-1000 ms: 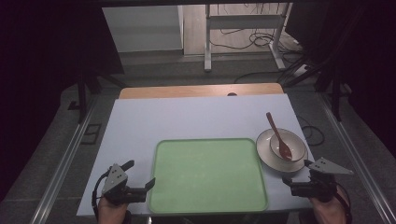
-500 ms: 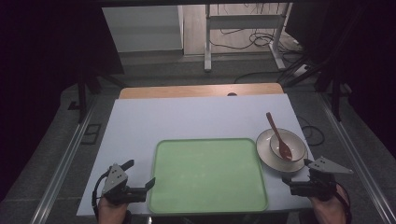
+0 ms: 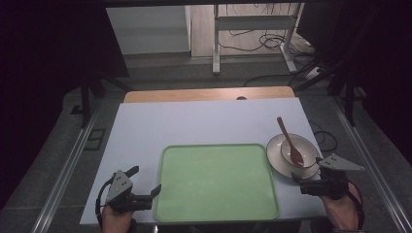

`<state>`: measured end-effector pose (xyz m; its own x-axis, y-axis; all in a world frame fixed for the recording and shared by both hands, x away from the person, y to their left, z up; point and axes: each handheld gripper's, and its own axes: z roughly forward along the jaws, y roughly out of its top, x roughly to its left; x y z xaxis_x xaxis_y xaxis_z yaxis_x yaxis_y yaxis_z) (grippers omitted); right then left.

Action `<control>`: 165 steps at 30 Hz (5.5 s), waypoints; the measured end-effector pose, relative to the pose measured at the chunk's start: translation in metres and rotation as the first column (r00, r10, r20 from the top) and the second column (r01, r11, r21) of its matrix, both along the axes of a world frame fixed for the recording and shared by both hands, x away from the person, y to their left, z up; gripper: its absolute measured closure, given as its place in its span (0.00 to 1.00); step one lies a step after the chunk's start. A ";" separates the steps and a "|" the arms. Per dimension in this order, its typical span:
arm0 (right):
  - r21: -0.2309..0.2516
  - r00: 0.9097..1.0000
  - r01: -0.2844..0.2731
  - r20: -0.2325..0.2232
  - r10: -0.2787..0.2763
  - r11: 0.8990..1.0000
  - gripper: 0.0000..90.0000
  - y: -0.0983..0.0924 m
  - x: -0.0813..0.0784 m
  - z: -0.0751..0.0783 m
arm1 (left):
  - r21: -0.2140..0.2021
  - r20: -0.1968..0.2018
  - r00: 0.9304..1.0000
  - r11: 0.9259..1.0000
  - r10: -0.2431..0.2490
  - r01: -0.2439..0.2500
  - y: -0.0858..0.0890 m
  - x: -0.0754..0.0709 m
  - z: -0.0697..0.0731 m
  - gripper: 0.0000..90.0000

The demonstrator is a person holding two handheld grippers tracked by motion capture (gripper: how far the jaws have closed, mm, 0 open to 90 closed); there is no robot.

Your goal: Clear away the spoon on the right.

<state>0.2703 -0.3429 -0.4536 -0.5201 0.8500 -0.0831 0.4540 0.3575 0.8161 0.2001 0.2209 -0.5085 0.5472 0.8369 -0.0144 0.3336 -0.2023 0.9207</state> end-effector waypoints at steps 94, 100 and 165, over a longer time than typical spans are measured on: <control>-0.055 0.989 0.054 -0.132 -0.061 0.997 0.44 0.053 0.133 0.029 | 0.008 0.000 1.000 1.000 -0.006 0.006 -0.002 0.000 0.000 0.02; -0.122 0.986 0.059 -0.146 -0.077 0.991 0.54 0.057 0.144 0.028 | 0.009 0.001 1.000 1.000 -0.007 0.007 -0.002 0.000 0.000 0.02; -0.249 0.936 -0.022 -0.344 -0.067 0.968 0.85 0.074 0.156 0.088 | 0.008 0.025 1.000 1.000 0.004 -0.004 -0.001 -0.002 0.002 0.02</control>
